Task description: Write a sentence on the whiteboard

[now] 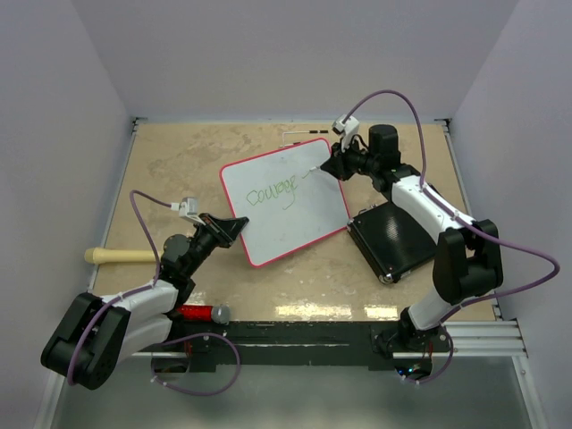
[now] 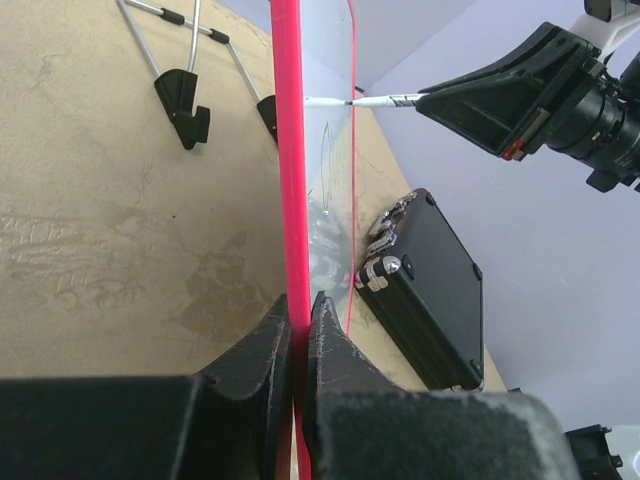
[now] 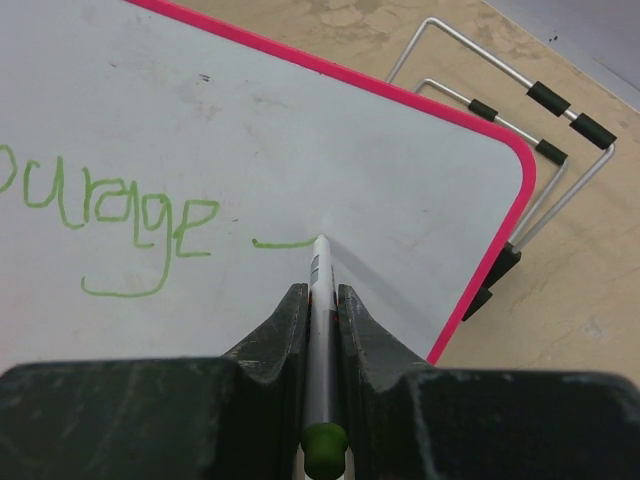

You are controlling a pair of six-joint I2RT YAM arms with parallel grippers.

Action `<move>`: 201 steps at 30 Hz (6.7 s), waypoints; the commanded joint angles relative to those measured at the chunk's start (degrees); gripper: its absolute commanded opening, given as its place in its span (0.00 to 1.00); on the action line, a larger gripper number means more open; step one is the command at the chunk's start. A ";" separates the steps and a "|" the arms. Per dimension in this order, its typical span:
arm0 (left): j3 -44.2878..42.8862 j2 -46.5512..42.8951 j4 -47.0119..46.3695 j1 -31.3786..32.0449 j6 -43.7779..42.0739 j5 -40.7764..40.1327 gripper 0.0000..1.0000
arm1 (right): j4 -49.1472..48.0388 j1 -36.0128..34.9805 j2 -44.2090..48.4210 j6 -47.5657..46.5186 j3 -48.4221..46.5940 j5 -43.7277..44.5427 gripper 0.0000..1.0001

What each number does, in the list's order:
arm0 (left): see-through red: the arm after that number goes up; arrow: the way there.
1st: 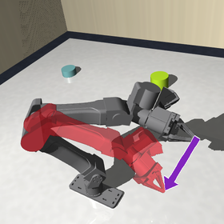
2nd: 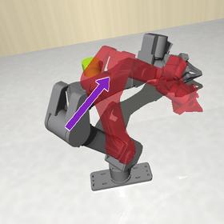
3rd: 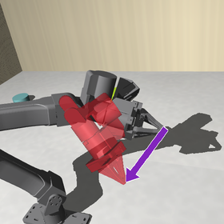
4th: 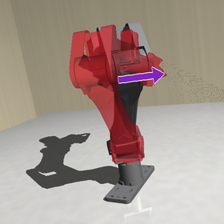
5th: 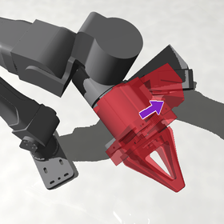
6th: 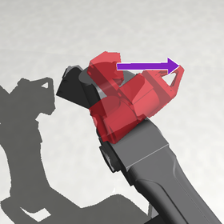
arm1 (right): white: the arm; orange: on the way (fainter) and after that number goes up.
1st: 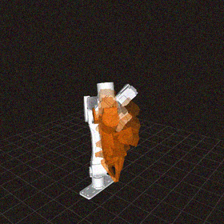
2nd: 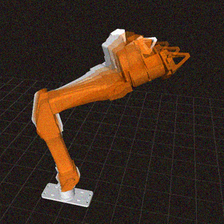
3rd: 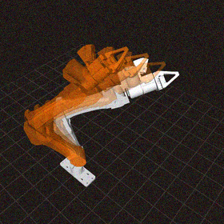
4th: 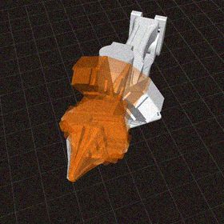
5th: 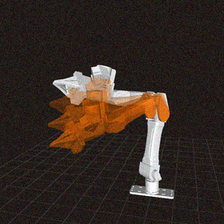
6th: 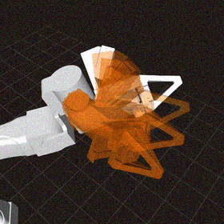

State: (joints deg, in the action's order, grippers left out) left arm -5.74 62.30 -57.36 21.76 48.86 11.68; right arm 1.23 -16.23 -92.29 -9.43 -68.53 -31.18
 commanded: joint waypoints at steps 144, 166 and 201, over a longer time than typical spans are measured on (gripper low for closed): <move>1.08 2.38 1.03 0.48 -9.31 5.28 0.00 | 5.53 5.24 0.53 -5.15 -0.03 -5.38 0.00; 1.17 2.47 0.76 0.56 -9.31 5.37 0.00 | 0.52 5.24 -1.57 -0.24 -3.71 -0.29 0.00; 1.08 2.30 1.11 0.48 -9.49 5.37 0.00 | 3.08 5.06 1.32 -0.59 -1.52 -3.89 0.00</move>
State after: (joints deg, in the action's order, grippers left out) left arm -5.74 64.16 -59.51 21.76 48.36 12.71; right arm 6.74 -11.22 -92.88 -11.99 -68.79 -35.48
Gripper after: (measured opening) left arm 0.076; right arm 0.139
